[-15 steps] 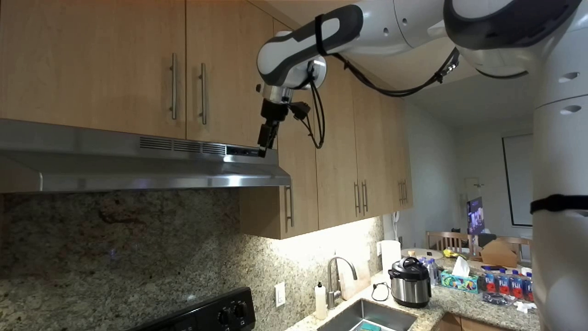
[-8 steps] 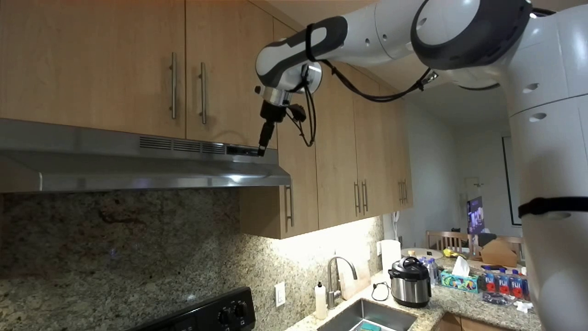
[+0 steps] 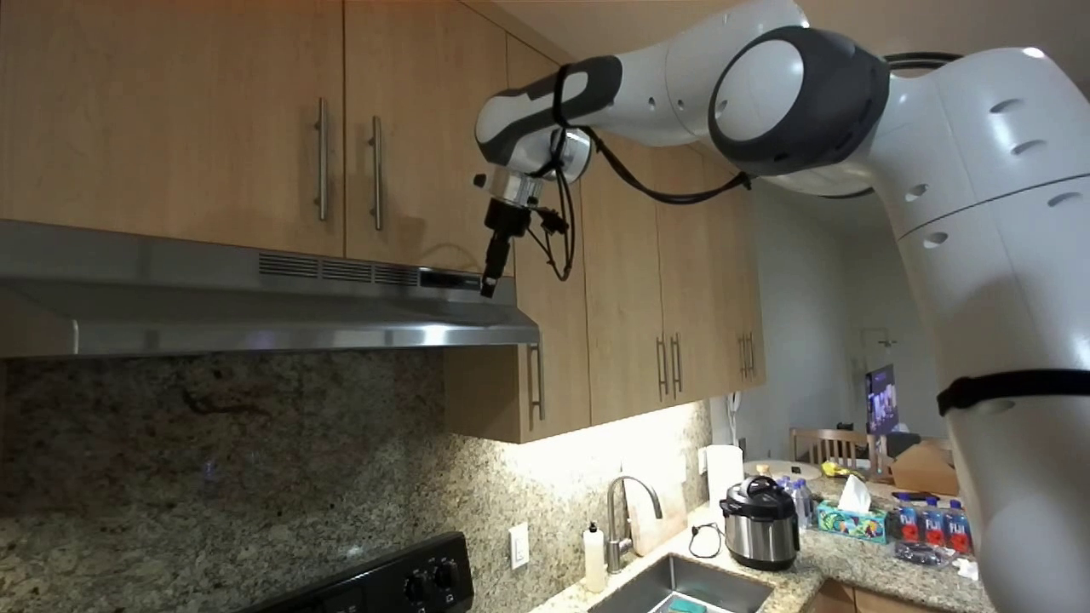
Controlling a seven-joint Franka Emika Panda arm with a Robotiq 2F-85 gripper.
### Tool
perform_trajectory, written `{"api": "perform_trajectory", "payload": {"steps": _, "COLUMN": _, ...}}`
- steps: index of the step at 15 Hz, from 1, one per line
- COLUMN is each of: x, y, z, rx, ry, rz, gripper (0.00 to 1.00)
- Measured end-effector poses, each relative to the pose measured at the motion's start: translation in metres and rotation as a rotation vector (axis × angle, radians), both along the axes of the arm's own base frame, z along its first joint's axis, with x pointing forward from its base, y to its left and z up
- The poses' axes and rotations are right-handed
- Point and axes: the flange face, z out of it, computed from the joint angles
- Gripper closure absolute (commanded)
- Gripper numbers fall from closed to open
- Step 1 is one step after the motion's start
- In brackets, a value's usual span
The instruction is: Switch on the stove light
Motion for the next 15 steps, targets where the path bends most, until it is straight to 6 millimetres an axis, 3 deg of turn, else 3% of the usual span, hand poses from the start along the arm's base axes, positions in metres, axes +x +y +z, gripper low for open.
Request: {"api": "perform_trajectory", "payload": {"steps": 15, "x": -0.006, "y": -0.02, "z": 0.012, "rx": -0.002, "ry": 0.164, "rz": -0.01, "gripper": 0.0}}
